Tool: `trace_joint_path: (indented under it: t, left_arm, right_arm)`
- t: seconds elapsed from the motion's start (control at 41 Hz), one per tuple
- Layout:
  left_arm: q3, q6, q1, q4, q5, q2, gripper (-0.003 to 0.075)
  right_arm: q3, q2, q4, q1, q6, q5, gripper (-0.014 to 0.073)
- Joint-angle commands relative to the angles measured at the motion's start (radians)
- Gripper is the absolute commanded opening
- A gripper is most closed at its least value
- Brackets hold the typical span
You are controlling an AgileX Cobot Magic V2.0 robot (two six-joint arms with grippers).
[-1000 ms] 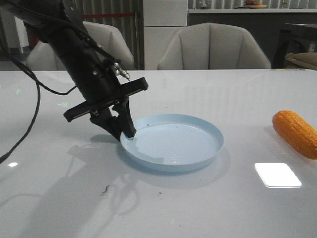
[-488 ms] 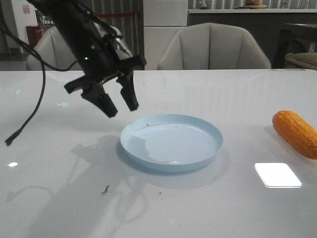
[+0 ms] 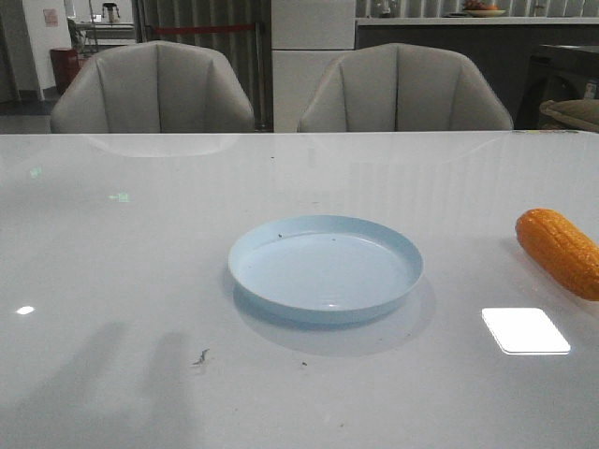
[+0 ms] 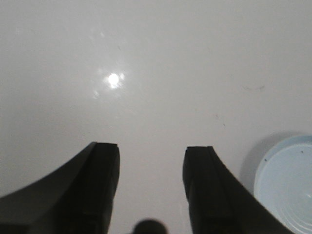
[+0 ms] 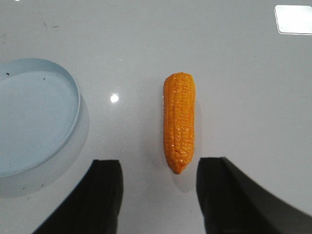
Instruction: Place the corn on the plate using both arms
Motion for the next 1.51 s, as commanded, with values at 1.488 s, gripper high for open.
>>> trace_joint_path:
  t: [1.488]
  left_arm:
    - [1.422,-0.243,0.0,0.085,-0.71,-1.157,0.0386]
  right_arm:
    - [-0.446,0.534,-0.172,-0.002,0.003,0.095,0.0586]
